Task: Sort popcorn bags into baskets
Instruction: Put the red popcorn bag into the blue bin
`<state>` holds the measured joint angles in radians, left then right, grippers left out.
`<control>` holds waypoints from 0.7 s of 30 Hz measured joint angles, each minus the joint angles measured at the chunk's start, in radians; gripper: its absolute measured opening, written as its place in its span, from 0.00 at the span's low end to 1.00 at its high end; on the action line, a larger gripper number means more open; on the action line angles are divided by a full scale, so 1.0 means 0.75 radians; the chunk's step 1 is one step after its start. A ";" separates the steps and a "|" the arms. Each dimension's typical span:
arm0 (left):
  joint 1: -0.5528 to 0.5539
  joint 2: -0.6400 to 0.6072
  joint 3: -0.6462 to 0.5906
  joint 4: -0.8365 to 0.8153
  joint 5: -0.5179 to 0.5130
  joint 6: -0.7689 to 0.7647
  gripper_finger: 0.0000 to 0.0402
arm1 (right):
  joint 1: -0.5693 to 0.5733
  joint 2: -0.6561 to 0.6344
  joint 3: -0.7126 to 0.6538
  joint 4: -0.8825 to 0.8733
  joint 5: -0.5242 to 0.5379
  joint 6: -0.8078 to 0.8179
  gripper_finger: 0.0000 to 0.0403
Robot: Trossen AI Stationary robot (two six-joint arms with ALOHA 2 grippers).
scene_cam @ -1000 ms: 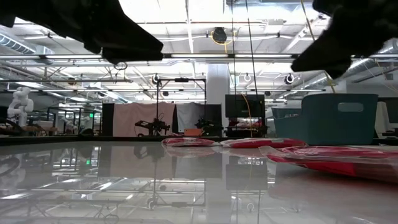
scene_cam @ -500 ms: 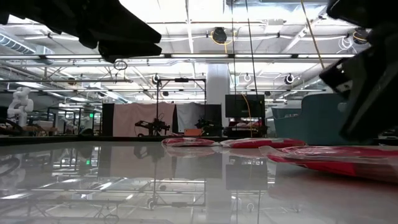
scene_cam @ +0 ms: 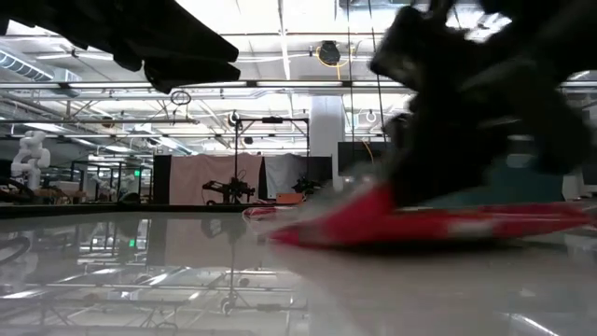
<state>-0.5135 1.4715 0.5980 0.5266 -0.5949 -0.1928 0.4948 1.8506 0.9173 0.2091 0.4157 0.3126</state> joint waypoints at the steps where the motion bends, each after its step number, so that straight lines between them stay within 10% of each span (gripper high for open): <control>1: 0.000 0.000 0.000 0.000 0.000 0.000 0.52 | -0.023 0.001 0.000 0.048 0.000 -0.059 0.08; 13: 0.012 0.000 0.000 -0.013 -0.028 -0.020 0.52 | 0.141 -0.197 0.002 -0.140 -0.033 -0.064 0.09; 21: 0.054 0.000 0.000 -0.011 -0.034 -0.017 0.52 | 0.381 -0.109 0.002 -0.158 0.071 -0.032 0.31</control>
<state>-0.4732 1.4715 0.5980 0.5186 -0.6205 -0.2056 0.7807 1.7686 0.9188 0.0908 0.4687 0.2889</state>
